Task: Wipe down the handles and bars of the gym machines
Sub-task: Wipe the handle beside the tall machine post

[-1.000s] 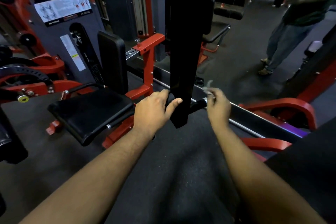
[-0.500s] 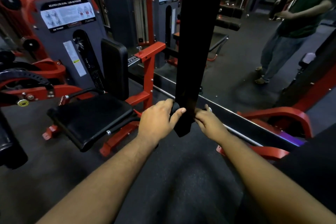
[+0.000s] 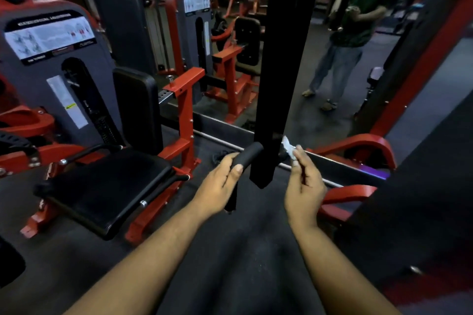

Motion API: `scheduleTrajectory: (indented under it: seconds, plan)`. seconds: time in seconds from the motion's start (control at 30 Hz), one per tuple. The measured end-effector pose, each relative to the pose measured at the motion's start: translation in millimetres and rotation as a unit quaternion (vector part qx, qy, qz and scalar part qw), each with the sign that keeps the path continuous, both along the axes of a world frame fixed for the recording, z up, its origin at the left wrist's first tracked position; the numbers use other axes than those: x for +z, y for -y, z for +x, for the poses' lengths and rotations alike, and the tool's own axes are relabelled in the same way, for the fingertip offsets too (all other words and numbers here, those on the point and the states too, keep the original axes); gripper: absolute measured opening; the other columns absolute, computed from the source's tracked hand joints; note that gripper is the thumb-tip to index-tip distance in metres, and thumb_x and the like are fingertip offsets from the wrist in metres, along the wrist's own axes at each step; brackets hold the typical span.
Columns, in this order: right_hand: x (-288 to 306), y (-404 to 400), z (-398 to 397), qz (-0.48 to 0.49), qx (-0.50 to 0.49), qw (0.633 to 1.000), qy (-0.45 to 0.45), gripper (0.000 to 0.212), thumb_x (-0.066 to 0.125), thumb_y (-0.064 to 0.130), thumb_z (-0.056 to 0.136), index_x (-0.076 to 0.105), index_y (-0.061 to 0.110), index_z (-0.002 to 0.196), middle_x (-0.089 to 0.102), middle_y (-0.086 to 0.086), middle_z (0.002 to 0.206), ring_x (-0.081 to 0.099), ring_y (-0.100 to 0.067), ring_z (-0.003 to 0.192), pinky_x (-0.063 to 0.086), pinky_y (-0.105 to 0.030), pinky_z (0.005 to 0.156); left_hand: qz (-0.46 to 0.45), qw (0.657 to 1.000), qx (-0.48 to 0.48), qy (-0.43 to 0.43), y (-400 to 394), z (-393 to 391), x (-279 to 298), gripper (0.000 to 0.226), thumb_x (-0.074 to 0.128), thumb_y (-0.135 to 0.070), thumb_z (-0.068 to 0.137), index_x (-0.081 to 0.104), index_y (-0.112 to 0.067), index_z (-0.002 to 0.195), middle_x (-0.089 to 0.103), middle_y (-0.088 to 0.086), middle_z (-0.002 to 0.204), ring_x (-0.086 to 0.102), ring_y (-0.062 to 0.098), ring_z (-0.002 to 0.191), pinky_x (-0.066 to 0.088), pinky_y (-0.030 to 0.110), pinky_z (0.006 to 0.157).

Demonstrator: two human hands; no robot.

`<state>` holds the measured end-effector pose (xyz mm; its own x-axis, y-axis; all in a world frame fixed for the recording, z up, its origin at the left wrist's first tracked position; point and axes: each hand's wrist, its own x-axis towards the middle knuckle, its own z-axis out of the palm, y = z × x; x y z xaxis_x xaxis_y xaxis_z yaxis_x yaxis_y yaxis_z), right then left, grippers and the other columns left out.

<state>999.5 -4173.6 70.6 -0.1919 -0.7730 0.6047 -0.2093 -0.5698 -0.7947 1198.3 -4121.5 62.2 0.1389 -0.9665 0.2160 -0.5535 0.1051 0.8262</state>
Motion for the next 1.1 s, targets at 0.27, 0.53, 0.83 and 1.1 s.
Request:
scheduleTrajectory:
  seconds: [0.27,0.53,0.83,1.1]
  plan:
    - [11.8,-10.0,70.8,-0.075,0.047,0.937,-0.339,0.05,0.057,-0.015,0.082,0.068,0.004,0.128,0.063,-0.013,0.139,0.053,-0.026,0.136,0.034,-0.037,0.12,0.054,0.992,-0.083,-0.081,-13.9,19.5,-8.1,0.049,0.043,-0.038,0.107,0.042,-0.02,0.153,0.051,-0.012,0.143,0.047,-0.001,0.131,0.029,0.0,0.098]
    - [5.9,-70.3,70.2,-0.078,-0.011,0.961,-0.265,0.056,0.043,-0.012,0.084,0.066,0.006,0.131,0.06,-0.002,0.138,0.053,-0.008,0.133,0.04,-0.029,0.115,0.128,0.977,-0.134,-0.105,-7.1,37.0,-8.3,0.052,0.045,-0.037,0.102,0.045,-0.024,0.152,0.059,0.001,0.143,0.052,0.017,0.136,0.038,0.032,0.115]
    - [-3.0,-67.8,107.2,0.058,-0.077,0.99,-0.103,0.051,0.055,-0.019,0.087,0.069,0.007,0.129,0.067,-0.01,0.132,0.062,-0.014,0.123,0.038,-0.012,0.109,0.088,0.981,-0.147,-0.088,-7.6,38.9,-7.1,0.052,0.043,-0.04,0.101,0.044,-0.023,0.15,0.059,-0.002,0.141,0.053,0.011,0.133,0.039,0.031,0.115]
    - [11.6,-63.4,99.7,0.13,-0.06,0.979,0.142,0.037,0.058,-0.003,0.098,0.066,0.012,0.13,0.07,0.002,0.125,0.064,-0.006,0.119,0.049,-0.025,0.106,0.083,0.98,-0.156,-0.095,-13.5,34.2,-6.6,0.042,0.043,-0.04,0.101,0.045,-0.035,0.142,0.059,-0.007,0.139,0.053,0.005,0.131,0.039,0.027,0.114]
